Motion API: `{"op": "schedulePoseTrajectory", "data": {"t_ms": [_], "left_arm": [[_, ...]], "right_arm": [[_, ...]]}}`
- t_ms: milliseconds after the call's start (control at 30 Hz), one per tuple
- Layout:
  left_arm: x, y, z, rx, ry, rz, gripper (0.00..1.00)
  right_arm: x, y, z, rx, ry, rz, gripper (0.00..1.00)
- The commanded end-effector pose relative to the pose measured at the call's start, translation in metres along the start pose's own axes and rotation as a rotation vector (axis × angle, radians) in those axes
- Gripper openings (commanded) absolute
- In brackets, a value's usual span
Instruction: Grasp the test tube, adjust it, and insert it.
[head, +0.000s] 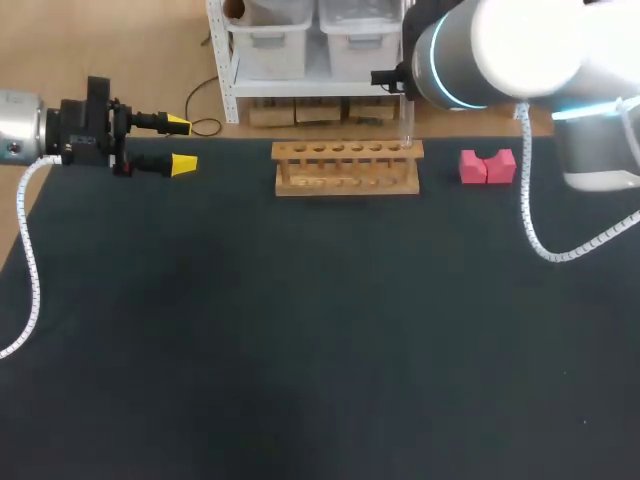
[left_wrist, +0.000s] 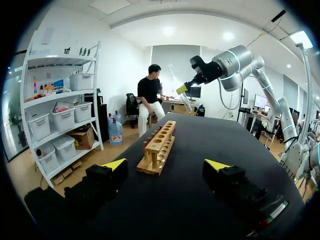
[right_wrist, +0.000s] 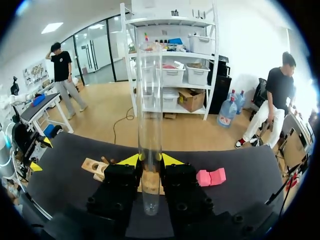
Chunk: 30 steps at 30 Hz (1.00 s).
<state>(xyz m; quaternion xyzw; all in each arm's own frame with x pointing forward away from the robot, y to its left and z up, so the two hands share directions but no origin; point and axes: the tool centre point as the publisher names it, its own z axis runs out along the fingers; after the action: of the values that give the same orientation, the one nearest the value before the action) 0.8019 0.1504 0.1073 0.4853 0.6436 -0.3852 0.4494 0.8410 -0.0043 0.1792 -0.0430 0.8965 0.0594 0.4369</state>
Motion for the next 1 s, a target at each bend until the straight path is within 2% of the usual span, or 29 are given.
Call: {"op": "schedulePoseTrajectory", "data": {"t_ms": [33, 267, 1000], "left_arm": [[0.0013, -0.0001, -0.0001, -0.001, -0.004, 0.003, 1.00], [0.0013, -0.0001, -0.0001, -0.001, -0.004, 0.003, 1.00], [0.0013, -0.0001, -0.0001, -0.001, -0.004, 0.003, 1.00]], "right_arm": [[0.0005, -0.0054, 0.0076, -0.022, -0.371, -0.005, 0.00], [-0.0047, -0.0072, 0.0093, -0.060, -0.404, -0.013, 0.00], [-0.0047, -0.0072, 0.0093, -0.060, -0.404, -0.013, 0.00]]}}
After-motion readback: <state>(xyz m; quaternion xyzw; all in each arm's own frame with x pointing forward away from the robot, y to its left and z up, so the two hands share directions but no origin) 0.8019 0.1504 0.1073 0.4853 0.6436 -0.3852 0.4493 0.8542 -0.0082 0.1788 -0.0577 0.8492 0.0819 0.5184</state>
